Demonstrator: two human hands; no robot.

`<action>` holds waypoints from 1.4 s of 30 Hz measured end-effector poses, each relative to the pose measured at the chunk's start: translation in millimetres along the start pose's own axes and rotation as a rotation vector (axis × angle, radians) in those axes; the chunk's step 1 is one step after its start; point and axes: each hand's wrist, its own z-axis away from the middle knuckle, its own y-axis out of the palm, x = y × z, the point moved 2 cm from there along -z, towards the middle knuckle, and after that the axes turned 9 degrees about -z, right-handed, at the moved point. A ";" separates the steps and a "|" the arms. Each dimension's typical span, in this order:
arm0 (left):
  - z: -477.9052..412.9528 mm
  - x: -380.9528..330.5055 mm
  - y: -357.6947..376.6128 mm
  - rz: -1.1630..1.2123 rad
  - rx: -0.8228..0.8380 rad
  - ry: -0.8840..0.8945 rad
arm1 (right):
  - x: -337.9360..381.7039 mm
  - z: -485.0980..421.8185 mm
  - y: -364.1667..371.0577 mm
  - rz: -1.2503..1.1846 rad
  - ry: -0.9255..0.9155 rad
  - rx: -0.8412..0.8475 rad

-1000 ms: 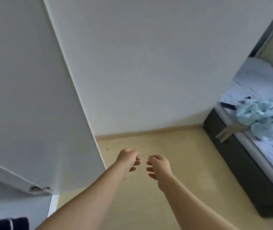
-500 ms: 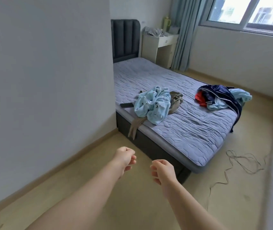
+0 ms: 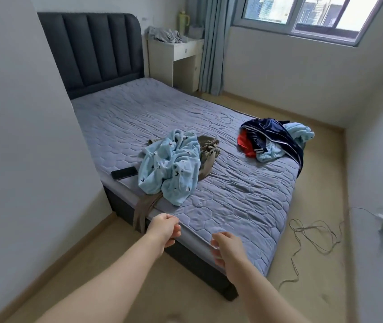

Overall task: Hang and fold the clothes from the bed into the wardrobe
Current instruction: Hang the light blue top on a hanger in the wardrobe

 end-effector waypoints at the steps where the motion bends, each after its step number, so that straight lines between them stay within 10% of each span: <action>1: -17.3 -15.1 1.6 0.003 0.005 -0.013 | 12.5 -17.6 3.3 0.017 0.002 -0.012; 25: -402.3 -197.1 -26.0 -0.289 -0.232 -0.154 | 178.3 -383.7 107.8 0.248 0.168 0.038; 42: -666.1 -138.2 24.7 -1.008 0.351 -0.030 | 107.0 -556.9 188.0 0.081 0.318 -0.172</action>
